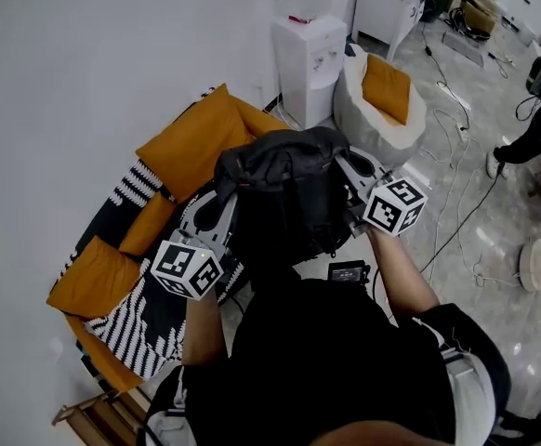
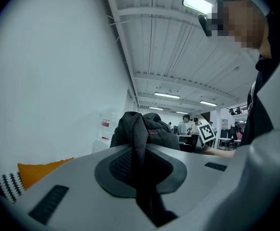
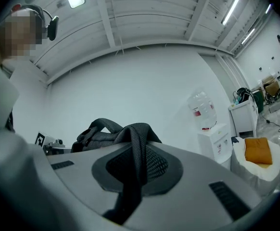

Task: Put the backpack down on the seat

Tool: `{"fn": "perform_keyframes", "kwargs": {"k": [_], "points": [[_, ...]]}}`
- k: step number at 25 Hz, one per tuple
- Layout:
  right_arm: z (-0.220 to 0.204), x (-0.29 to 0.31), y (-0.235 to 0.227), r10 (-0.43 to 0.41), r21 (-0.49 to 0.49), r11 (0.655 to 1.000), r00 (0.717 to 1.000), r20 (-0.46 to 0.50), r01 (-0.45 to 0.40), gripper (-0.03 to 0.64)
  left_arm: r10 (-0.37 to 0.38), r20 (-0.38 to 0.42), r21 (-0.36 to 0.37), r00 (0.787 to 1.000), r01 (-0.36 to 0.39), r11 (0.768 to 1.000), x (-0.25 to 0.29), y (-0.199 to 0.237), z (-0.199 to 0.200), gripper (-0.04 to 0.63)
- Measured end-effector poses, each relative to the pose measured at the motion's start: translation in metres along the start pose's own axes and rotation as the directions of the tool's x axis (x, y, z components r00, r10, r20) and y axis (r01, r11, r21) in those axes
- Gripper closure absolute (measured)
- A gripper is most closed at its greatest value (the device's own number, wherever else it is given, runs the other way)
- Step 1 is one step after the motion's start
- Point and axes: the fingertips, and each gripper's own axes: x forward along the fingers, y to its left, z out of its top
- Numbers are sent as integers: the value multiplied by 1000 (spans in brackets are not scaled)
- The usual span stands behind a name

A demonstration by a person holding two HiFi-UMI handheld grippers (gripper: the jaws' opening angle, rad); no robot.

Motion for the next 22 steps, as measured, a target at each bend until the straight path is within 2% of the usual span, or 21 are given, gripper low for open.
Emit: {"fn": "perform_keyframes", "kwargs": {"k": [4, 10, 14, 17, 22], "points": [[5, 58, -22, 34, -7, 999, 999, -21, -35, 569, 5, -10, -25, 1000, -5, 1000, 31, 54, 6, 552], [6, 78, -31, 73, -18, 997, 997, -22, -74, 569, 11, -23, -13, 1000, -11, 1000, 43, 70, 8, 552], [3, 122, -44, 110, -44, 993, 993, -31, -111, 570, 14, -32, -8, 999, -14, 1000, 64, 116, 9, 552], [-4, 163, -60, 107, -49, 993, 993, -54, -110, 569, 10, -44, -4, 999, -10, 1000, 84, 157, 6, 552], [-24, 200, -76, 90, -50, 994, 992, -84, -94, 571, 47, -76, -33, 996, -50, 998, 100, 198, -10, 552]]}}
